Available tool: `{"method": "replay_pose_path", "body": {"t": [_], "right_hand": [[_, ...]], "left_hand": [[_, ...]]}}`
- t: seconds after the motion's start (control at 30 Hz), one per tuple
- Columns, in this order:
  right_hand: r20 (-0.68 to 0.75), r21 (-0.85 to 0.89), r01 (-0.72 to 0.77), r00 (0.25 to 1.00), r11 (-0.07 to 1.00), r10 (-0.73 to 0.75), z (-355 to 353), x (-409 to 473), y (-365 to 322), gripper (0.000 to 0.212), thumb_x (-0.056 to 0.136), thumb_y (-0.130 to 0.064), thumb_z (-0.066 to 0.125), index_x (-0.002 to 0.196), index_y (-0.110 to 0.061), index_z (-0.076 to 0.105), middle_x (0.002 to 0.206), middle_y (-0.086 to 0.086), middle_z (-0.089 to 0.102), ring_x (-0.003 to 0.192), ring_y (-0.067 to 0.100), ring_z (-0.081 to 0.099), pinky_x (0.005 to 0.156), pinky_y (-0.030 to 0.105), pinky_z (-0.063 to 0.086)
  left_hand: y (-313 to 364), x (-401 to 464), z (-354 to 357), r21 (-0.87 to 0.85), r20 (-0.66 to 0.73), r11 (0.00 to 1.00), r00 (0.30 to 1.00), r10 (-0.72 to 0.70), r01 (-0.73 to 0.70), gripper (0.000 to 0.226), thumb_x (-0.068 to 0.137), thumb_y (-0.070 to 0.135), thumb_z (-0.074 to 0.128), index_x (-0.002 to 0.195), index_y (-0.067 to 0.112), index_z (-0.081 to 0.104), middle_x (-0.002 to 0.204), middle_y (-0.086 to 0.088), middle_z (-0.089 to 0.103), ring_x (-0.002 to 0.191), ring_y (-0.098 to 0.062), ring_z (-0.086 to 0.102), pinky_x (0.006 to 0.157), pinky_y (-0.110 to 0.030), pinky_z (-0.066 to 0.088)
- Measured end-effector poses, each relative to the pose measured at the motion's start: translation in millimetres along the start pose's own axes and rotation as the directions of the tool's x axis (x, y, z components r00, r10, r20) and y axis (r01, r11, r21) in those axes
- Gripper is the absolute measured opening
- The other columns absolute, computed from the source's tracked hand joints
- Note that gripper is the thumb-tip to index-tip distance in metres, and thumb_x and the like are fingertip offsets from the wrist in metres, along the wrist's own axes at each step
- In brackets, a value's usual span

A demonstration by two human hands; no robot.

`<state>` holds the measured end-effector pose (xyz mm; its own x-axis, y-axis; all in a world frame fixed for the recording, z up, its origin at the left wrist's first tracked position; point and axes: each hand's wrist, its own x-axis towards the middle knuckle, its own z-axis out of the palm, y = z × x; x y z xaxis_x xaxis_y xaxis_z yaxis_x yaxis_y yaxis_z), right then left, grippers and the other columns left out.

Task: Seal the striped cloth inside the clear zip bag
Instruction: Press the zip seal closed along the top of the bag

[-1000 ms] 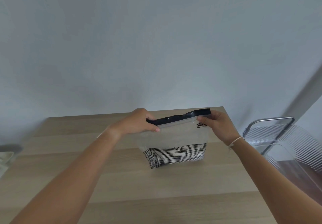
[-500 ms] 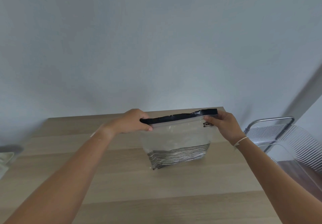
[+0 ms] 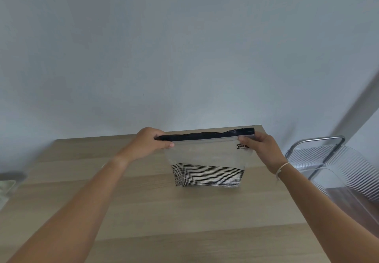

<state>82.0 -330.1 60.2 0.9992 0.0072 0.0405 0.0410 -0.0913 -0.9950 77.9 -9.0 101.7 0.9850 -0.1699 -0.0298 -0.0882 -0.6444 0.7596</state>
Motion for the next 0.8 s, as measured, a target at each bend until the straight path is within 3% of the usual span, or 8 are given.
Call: {"method": "replay_pose_path", "body": {"t": [0.1, 0.23, 0.33, 0.43, 0.5, 0.6, 0.7, 0.8], "right_hand": [[0.022, 0.026, -0.021, 1.000, 0.999, 0.021, 0, -3, 2, 0.015, 0.077, -0.014, 0.068, 0.089, -0.005, 0.070, 0.081, 0.003, 0.070, 0.071, 0.006, 0.064, 0.065, 0.012, 0.050], [0.022, 0.081, -0.006, 1.000, 0.997, 0.004, 0, -5, 2, 0.011, 0.079, -0.006, 0.064, 0.088, -0.007, 0.070, 0.075, -0.001, 0.071, 0.066, 0.003, 0.065, 0.064, 0.011, 0.052], [-0.005, 0.108, -0.013, 1.000, 0.994, 0.014, 0, -4, 2, 0.007, 0.080, -0.008, 0.064, 0.082, -0.010, 0.070, 0.070, -0.005, 0.071, 0.066, 0.005, 0.064, 0.060, 0.011, 0.050], [-0.026, 0.154, -0.047, 0.998, 0.987, 0.052, 3, -3, 5, 0.009, 0.082, -0.012, 0.063, 0.075, -0.013, 0.068, 0.058, -0.010, 0.069, 0.057, 0.000, 0.062, 0.050, 0.010, 0.046], [-0.015, 0.148, -0.066, 0.998, 0.987, 0.069, 6, -3, 7, 0.010, 0.083, -0.018, 0.061, 0.076, -0.014, 0.068, 0.063, -0.009, 0.069, 0.059, 0.003, 0.061, 0.052, 0.012, 0.046], [0.040, 0.161, -0.059, 0.998, 0.985, 0.053, 6, -6, 14, 0.018, 0.084, -0.025, 0.059, 0.090, -0.012, 0.069, 0.082, -0.002, 0.071, 0.075, 0.009, 0.065, 0.065, 0.018, 0.051], [0.120, 0.103, -0.089, 0.990, 0.991, 0.076, 3, -13, 32, 0.016, 0.078, -0.026, 0.063, 0.092, -0.020, 0.068, 0.089, -0.011, 0.073, 0.086, 0.004, 0.066, 0.070, 0.012, 0.049], [0.169, 0.015, -0.167, 0.972, 0.986, 0.162, 6, -20, 60, 0.022, 0.078, -0.007, 0.065, 0.098, -0.017, 0.064, 0.096, -0.005, 0.068, 0.090, 0.008, 0.063, 0.070, 0.010, 0.049]], "left_hand": [[-4, -6, 7, -0.123, 0.007, 0.992, 1.000, -0.002, 0.003, 0.003, 0.075, 0.015, 0.073, 0.074, 0.017, 0.073, 0.055, 0.013, 0.064, 0.054, 0.004, 0.052, 0.055, -0.011, 0.038], [-8, -10, 13, -0.174, 0.014, 0.985, 1.000, -0.006, 0.008, 0.011, 0.079, 0.013, 0.069, 0.082, 0.002, 0.070, 0.075, -0.009, 0.067, 0.072, -0.013, 0.058, 0.073, -0.029, 0.042], [-13, -15, 19, -0.369, -0.013, 0.929, 0.999, 0.030, -0.033, 0.009, 0.079, 0.016, 0.066, 0.087, 0.015, 0.071, 0.080, 0.009, 0.073, 0.082, -0.002, 0.065, 0.080, -0.018, 0.047], [-27, -22, 35, -0.469, 0.052, 0.882, 0.999, -0.015, 0.038, 0.029, 0.071, 0.030, 0.072, 0.098, 0.023, 0.067, 0.100, 0.011, 0.071, 0.096, -0.001, 0.063, 0.084, -0.014, 0.046], [-38, -26, 49, -0.421, 0.080, 0.901, 0.993, -0.081, 0.107, 0.022, 0.072, 0.028, 0.074, 0.093, 0.024, 0.067, 0.093, 0.014, 0.072, 0.089, 0.002, 0.063, 0.079, -0.011, 0.046], [-52, -25, 68, -0.394, -0.014, 0.908, 0.987, -0.163, 0.144, 0.004, 0.079, 0.020, 0.070, 0.078, 0.023, 0.066, 0.070, 0.016, 0.071, 0.066, 0.009, 0.060, 0.061, -0.005, 0.043], [-60, -22, 79, -0.425, -0.097, 0.893, 0.973, -0.209, 0.150, 0.008, 0.085, 0.018, 0.062, 0.081, 0.023, 0.067, 0.082, 0.012, 0.070, 0.071, 0.010, 0.062, 0.070, -0.009, 0.045], [-62, -22, 88, -0.462, -0.116, 0.875, 0.969, -0.220, 0.143, 0.011, 0.088, 0.020, 0.057, 0.083, 0.022, 0.067, 0.084, 0.007, 0.072, 0.077, -0.004, 0.068, 0.082, -0.027, 0.050]]}}
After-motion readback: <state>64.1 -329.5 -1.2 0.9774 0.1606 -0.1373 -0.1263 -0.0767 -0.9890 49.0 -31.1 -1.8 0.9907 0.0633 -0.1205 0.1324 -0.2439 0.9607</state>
